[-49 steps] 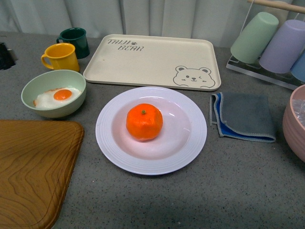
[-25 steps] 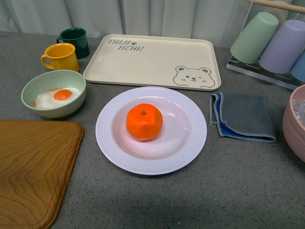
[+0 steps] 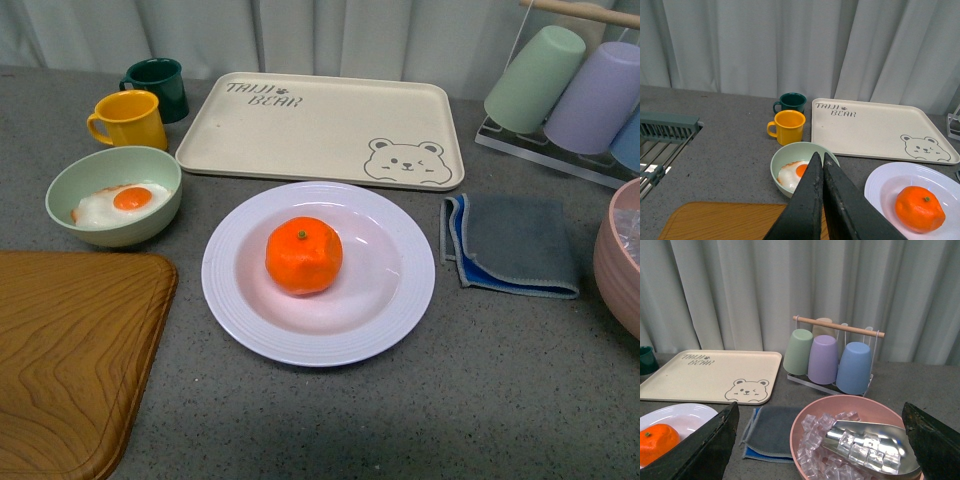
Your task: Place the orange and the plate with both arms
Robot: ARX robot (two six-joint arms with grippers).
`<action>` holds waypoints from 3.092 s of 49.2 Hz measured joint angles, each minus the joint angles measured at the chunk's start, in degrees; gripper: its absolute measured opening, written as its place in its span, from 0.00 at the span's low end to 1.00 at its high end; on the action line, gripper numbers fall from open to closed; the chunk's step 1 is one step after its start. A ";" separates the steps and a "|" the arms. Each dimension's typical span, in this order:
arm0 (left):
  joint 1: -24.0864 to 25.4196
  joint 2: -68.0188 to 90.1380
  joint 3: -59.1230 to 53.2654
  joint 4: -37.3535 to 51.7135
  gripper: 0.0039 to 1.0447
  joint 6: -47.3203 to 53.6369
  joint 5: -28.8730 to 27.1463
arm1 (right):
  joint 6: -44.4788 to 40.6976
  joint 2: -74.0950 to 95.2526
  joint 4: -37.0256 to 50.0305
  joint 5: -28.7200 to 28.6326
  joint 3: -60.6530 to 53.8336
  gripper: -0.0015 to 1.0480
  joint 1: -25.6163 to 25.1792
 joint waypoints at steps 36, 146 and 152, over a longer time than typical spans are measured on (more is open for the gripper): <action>0.00 -21.40 -0.02 -20.55 0.03 0.00 0.00 | 0.00 0.00 0.00 0.00 0.00 0.91 0.00; 0.00 -34.27 -0.02 -33.79 0.94 0.15 0.00 | 31.65 99.91 20.70 -22.84 34.47 0.91 11.15; 0.00 -34.27 -0.02 -33.79 0.94 0.15 0.00 | 31.52 105.98 17.84 -23.23 38.47 0.91 11.67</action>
